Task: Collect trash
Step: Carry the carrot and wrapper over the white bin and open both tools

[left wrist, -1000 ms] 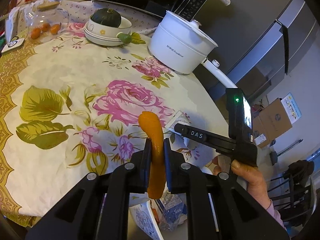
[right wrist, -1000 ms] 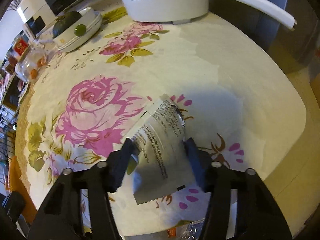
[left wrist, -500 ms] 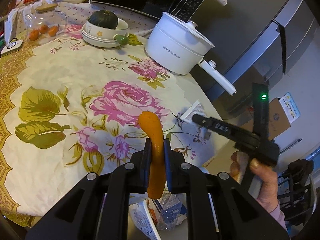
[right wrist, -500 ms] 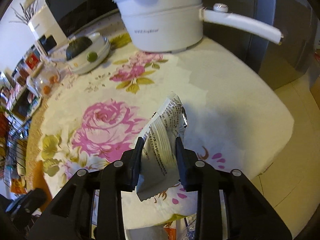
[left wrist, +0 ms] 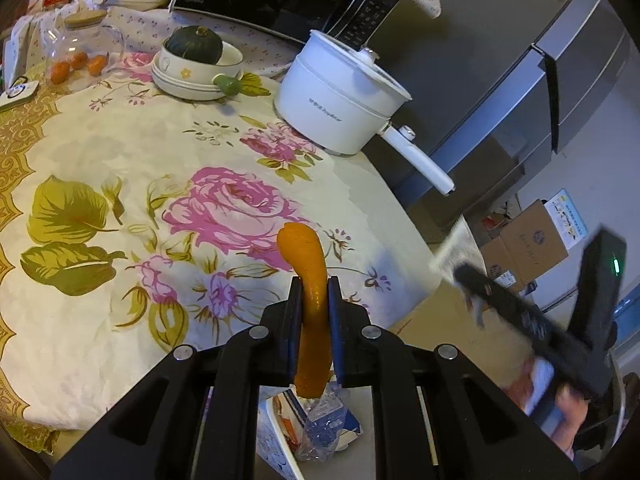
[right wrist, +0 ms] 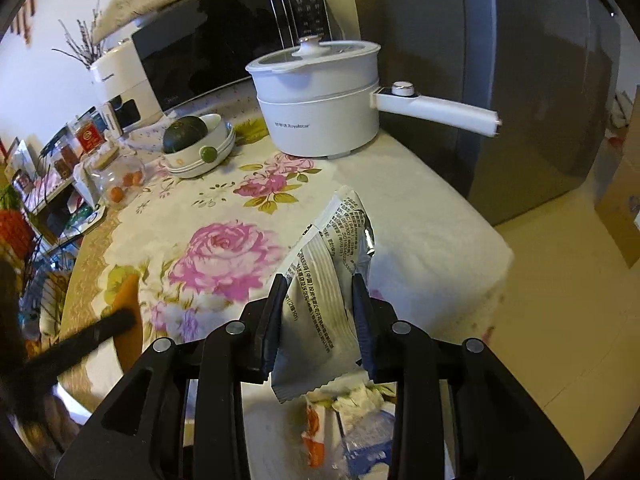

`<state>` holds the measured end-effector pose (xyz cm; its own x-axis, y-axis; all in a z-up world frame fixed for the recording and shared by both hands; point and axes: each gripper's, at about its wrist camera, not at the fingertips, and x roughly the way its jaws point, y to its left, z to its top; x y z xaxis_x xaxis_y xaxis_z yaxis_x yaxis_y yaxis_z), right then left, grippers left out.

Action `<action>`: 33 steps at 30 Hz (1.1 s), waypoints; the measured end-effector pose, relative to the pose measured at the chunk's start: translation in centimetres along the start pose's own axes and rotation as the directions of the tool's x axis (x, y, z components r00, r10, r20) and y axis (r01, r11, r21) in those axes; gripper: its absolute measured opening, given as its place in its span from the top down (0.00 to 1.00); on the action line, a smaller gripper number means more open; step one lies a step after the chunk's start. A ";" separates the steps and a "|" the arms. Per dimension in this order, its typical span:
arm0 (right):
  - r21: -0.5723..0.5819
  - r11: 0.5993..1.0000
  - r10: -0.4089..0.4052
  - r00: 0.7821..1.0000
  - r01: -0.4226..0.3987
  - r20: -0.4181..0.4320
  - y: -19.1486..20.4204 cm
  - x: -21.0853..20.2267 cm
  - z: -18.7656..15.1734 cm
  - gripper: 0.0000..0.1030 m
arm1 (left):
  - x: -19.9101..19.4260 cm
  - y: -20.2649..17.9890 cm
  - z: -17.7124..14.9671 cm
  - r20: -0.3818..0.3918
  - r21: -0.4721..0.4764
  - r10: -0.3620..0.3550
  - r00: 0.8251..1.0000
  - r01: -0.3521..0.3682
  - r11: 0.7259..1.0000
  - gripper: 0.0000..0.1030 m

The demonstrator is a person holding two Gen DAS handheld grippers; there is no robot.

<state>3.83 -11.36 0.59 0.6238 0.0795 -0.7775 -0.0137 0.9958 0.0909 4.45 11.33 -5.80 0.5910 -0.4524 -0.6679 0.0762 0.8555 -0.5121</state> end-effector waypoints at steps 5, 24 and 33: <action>-0.033 0.999 -0.034 0.998 0.032 -0.044 -0.8 -1.6 -4.4 0.68 | -0.2 -0.5 -0.3 0.000 0.003 -0.016 1.000 0.016 1.000 0.88; -0.019 0.971 -0.239 0.971 0.238 -0.015 -4.0 -2.6 -11.0 0.07 | -0.6 -3.5 -1.5 -0.033 0.075 -0.119 0.992 0.121 0.990 0.88; 0.125 0.925 -0.368 0.928 0.358 0.066 -8.1 -4.3 -9.8 0.07 | 1.3 -8.9 -5.3 -0.221 0.256 -0.212 0.952 0.266 0.929 0.85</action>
<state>-6.39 -19.27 -2.93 0.6350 -0.2953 -0.7139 0.3079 0.9442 -0.1167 0.29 1.78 -4.94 0.3687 -0.6675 -0.6469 0.4334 0.7391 -0.5156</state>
